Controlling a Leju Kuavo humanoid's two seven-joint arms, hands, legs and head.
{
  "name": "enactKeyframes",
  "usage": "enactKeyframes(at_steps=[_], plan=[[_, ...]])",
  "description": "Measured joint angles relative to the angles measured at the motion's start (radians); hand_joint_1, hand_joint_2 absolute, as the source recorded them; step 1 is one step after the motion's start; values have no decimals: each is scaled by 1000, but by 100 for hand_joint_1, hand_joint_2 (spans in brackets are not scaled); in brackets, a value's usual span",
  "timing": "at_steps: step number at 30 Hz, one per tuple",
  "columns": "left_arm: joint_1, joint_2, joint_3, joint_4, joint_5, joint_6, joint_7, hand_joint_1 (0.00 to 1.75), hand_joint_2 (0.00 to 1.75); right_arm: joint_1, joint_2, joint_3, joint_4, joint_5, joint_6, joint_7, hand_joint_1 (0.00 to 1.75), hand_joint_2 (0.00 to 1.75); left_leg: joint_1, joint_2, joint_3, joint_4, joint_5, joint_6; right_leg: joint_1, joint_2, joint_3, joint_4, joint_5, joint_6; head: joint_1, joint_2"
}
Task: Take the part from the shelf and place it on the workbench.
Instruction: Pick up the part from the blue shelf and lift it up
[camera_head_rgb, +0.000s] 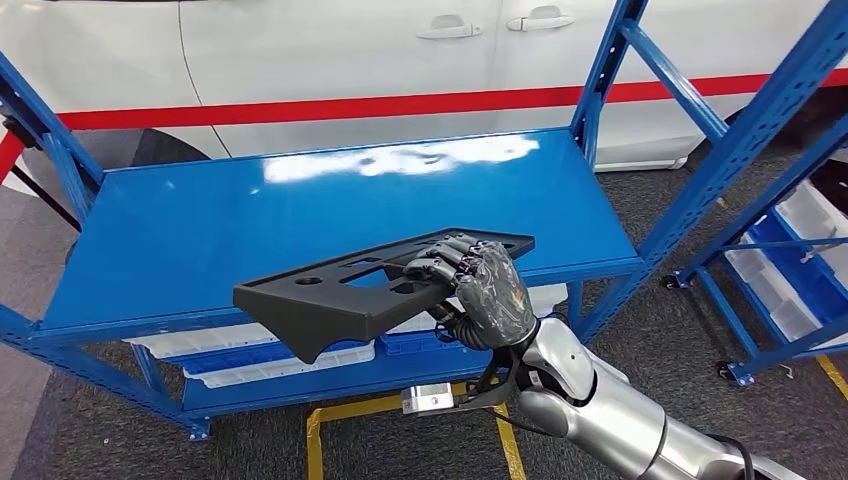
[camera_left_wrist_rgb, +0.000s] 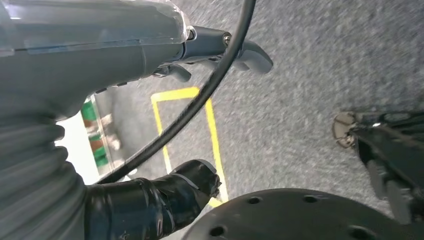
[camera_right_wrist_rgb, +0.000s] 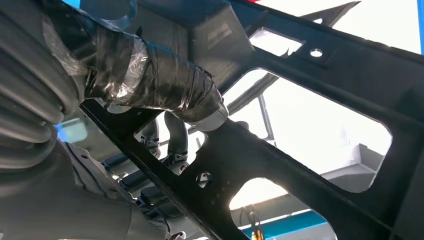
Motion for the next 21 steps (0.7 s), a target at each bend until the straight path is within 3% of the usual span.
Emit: enactKeyframes(at_steps=[1, 2, 3, 5, 6, 7, 8, 9, 10, 12, 13, 14, 16, 17, 18, 20, 21], plan=[[-2, -2, 0, 0, 2, 0, 1, 0, 175, 1, 0, -2, 0, 1, 1, 0, 175, 175, 1, 11, -6, -4, 11, 6, -1, 3, -5, 0, -1, 5, 0, 0], [-4, -4, 0, 0, 3, 0, 3, 0, 175, 2, -1, -5, -1, 2, 2, 0, 175, 175, 2, 23, -14, -8, 24, 15, -2, 0, -13, 13, -22, 8, 0, 0], [-6, -5, 0, 0, 4, 0, 4, 0, 175, 3, -1, -8, -1, 4, 3, 0, 175, 175, 4, 35, -25, -12, 37, 24, -2, -8, -26, 45, -62, 10, 1, 0], [-7, -6, 0, 0, 5, 0, 6, 0, 175, 3, -1, -14, -2, 7, 4, 0, 175, 175, 2, 57, -52, -12, 60, 35, -5, -27, -57, 161, -167, 13, 1, 0], [-6, -6, 0, 0, 4, 1, 6, 0, 175, 5, -1, -16, -2, 9, 5, 0, 175, 175, 1, 68, -69, -9, 71, 36, -6, -31, -68, 223, -195, 17, 1, 0], [-6, -6, 0, 0, 4, 1, 7, 0, 175, 6, -1, -18, -2, 11, 6, 0, 175, 175, -1, 78, -86, -5, 81, 35, -6, -33, -68, 269, -197, 21, 0, 0], [-6, -6, 0, 0, 4, 2, 7, 0, 175, 8, -1, -20, -2, 12, 7, 0, 175, 175, -2, 89, -105, 1, 90, 34, -6, -35, -55, 287, -177, 24, 0, 0], [-7, -6, 0, 0, 3, 2, 7, 0, 175, 8, -1, -21, -2, 12, 8, 0, 175, 175, -2, 99, -124, 9, 99, 31, -6, -40, -24, 271, -147, 25, 0, 0], [-9, -7, 0, 0, 3, 2, 7, 0, 175, 9, -1, -22, -2, 13, 10, 0, 175, 175, -3, 107, -139, 18, 105, 28, -6, -52, 26, 221, -126, 24, 0, 0], [-10, -9, 0, 0, 2, 2, 6, 0, 175, 6, -1, -26, -4, 13, 12, 0, 175, 175, -7, 123, -162, 35, 115, 19, 1, -87, 131, 83, -141, 16, 0, 0], [-11, -10, 0, 0, 2, 2, 6, 0, 175, 5, -1, -28, -5, 13, 13, 0, 175, 175, -8, 131, -166, 39, 120, 14, 6, -100, 161, 33, -159, 9, 0, 0], [-11, -11, 0, 0, 2, 2, 5, 0, 175, 4, -1, -29, -6, 14, 14, 0, 175, 175, -8, 140, -168, 40, 127, 8, 12, -101, 170, 7, -170, 2, 0, 0], [-13, -11, 0, 0, 2, 2, 4, 0, 175, 4, -1, -30, -7, 15, 16, 1, 175, 175, -5, 146, -171, 40, 134, -7, 13, -87, 155, -3, -155, -18, 0, 0], [-13, -11, 0, 0, 2, 2, 3, 0, 175, 3, 0, -30, -7, 16, 17, 1, 175, 175, -3, 131, -176, 48, 118, -15, 11, -79, 144, -5, -142, -28, 0, 0], [-12, -10, 0, 0, 2, 2, 2, 0, 175, 2, 2, -30, -7, 16, 19, 2, 175, 175, -2, 107, -184, 74, 81, -22, 8, -73, 131, -8, -128, -37, 0, 0], [-11, -10, 0, 0, 2, 1, 1, 0, 175, -1, 5, -29, -7, 17, 22, 4, 175, 175, 0, 60, -207, 172, -26, -28, 7, -56, 101, -7, -101, -48, 0, 0], [-10, -10, 0, 0, 2, 0, 1, 0, 175, -2, 7, -29, -7, 18, 23, 5, 175, 175, 0, 51, -216, 232, -67, -28, 8, -47, 84, -6, -87, -50, 0, 0]])
